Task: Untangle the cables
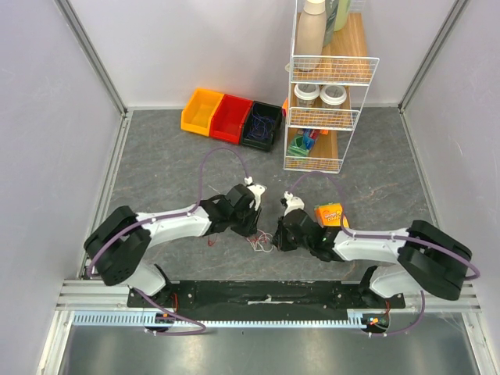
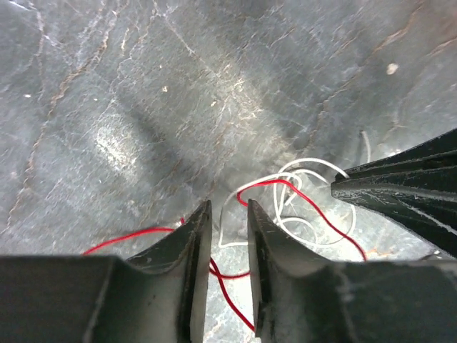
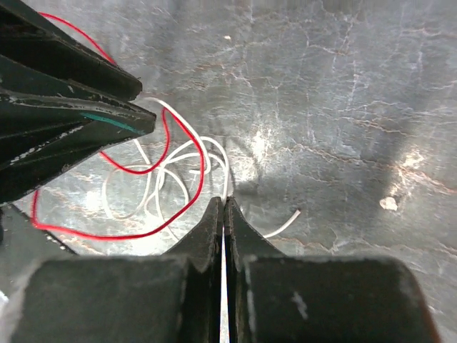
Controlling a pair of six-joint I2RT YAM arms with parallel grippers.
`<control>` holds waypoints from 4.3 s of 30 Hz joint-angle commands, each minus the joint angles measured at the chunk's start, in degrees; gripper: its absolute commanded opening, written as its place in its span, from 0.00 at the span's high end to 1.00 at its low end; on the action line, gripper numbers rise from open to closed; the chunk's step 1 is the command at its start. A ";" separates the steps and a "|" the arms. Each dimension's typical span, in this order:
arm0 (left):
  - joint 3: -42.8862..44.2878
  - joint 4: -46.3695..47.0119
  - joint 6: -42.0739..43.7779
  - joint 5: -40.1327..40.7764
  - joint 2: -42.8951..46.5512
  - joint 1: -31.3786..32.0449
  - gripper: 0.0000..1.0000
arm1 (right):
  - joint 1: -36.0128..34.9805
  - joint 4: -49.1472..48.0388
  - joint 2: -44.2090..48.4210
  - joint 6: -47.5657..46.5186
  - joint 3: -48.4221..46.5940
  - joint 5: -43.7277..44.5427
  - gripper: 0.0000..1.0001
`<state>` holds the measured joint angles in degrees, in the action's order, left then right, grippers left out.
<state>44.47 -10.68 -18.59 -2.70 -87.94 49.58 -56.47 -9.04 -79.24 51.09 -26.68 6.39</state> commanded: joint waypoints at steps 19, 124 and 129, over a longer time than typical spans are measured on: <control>-4.12 10.50 0.31 -5.47 6.72 -0.10 0.41 | -0.49 12.38 23.87 -3.37 -4.61 4.07 1.00; -5.09 5.74 -1.53 -19.60 54.66 0.08 0.98 | -0.05 31.99 28.18 -21.03 -22.10 -9.37 1.00; -7.73 17.34 -6.45 -28.30 44.10 -0.10 0.98 | -0.13 25.40 26.69 -19.10 -21.49 -14.74 1.00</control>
<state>37.67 -7.94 -19.40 -16.38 -39.16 49.84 -56.51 25.71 -52.58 32.53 -46.19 0.93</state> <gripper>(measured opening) 0.033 0.007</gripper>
